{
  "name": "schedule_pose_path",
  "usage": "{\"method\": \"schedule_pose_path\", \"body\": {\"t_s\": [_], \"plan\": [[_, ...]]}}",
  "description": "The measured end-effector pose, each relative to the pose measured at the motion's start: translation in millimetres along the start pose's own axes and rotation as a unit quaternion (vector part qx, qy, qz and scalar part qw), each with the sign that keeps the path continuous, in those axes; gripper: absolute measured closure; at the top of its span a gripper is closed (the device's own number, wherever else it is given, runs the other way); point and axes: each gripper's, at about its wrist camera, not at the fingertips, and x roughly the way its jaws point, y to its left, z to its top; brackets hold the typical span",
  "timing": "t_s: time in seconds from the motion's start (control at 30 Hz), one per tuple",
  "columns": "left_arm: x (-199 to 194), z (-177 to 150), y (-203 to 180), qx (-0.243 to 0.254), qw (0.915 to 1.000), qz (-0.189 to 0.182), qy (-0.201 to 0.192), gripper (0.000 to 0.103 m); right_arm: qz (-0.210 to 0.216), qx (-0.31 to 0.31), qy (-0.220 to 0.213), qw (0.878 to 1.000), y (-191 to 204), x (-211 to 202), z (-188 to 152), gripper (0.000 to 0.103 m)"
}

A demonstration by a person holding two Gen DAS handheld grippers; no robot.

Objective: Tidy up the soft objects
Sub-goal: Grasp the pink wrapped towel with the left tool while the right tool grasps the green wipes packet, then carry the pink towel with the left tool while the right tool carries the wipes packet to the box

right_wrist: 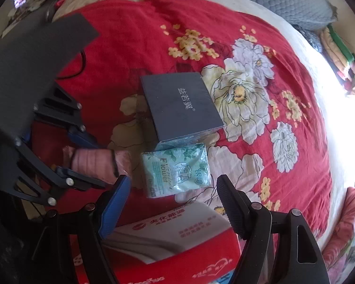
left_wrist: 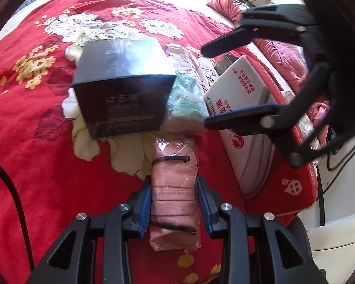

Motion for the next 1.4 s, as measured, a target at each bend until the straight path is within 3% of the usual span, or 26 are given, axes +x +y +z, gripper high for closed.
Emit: {"method": "schedule_pose_path", "body": {"t_s": [0.13,0.5,0.57,0.73,0.97,1.17,1.4], "plan": [[-5,-2,5,-0.007,1.0000,-0.005,0.003,0.067,0.037,-0.025,0.024,0.999,-3,24,6,0.026],[0,6,7,-0.003,1.0000,-0.006,0.007,0.067,0.046,-0.065,0.065,0.995,-9,57,16,0.027],[-1,5,7,-0.003,1.0000,-0.003,0.005,0.067,0.052,-0.052,0.066,0.995,-14,58,15,0.032],[-9,1,5,-0.002,1.0000,0.002,-0.003,0.067,0.053,-0.008,0.031,0.998,-20,39,10,0.043],[-31,-6,-6,0.006,0.9997,0.011,-0.022,0.067,0.037,0.038,-0.038,0.998,-15,-16,-8,0.045],[-61,-8,-15,0.016,0.9979,0.030,-0.055,0.067,0.015,0.077,-0.113,0.991,6,-79,-21,0.045],[-96,-9,-29,0.026,0.9941,0.051,-0.092,0.067,-0.035,0.134,-0.160,0.977,36,-135,-34,0.045]]}}
